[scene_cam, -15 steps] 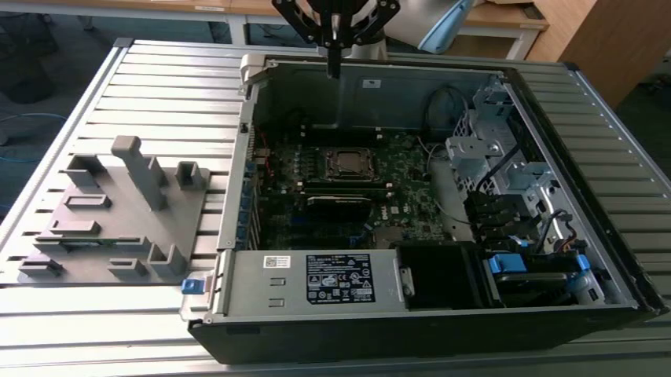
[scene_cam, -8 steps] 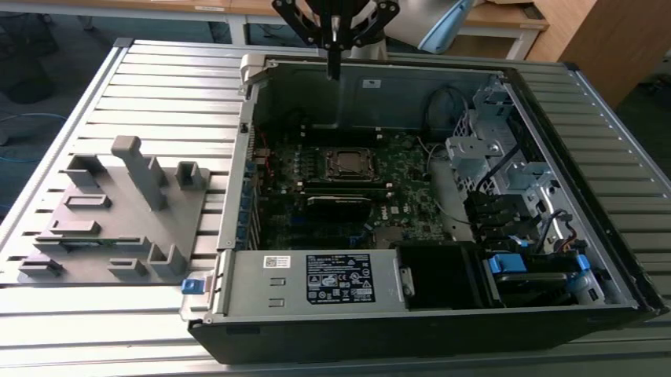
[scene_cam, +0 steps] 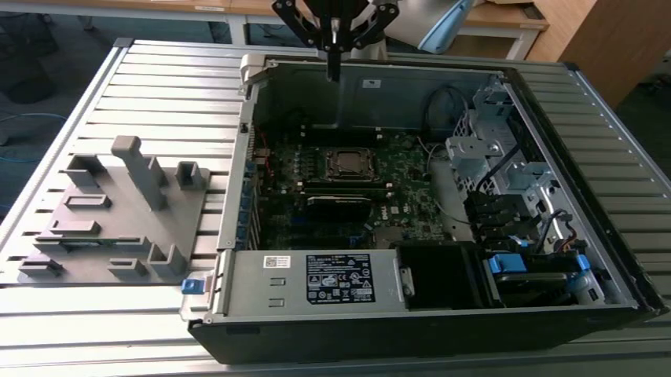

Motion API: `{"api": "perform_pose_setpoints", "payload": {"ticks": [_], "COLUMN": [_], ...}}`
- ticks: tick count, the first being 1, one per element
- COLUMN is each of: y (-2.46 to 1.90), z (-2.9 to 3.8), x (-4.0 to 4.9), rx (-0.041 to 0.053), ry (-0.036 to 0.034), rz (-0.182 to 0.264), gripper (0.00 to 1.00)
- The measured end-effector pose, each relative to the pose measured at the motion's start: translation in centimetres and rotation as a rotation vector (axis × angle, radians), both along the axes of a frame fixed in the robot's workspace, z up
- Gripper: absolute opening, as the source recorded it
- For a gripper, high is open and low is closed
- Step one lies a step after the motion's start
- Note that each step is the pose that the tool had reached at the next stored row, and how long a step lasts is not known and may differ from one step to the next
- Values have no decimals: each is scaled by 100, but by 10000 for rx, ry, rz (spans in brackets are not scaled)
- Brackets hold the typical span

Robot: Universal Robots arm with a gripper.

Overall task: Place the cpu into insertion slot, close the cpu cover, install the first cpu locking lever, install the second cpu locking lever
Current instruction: 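Install the second cpu locking lever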

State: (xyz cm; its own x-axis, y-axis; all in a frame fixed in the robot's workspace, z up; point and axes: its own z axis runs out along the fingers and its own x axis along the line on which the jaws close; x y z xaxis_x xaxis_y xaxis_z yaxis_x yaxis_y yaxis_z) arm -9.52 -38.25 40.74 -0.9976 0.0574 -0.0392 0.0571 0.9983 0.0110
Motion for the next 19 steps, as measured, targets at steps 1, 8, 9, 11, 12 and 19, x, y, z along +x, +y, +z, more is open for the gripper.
{"api": "perform_pose_setpoints", "payload": {"ticks": [1, 8, 9, 11, 12, 19], "y": [0, 0, 0, 0, 0, 0], "z": [-3, -35, -40, -50, -57, -132], "x": [0, 0, 0, 0, 0, 0], "rx": [0, 0, 0, 0, 0, 1], "ry": [0, 0, 0, 0, 0, -1], "rz": [0, 0, 0, 0, 0, 0], "gripper": [10, 10, 10, 10, 10, 10]}}
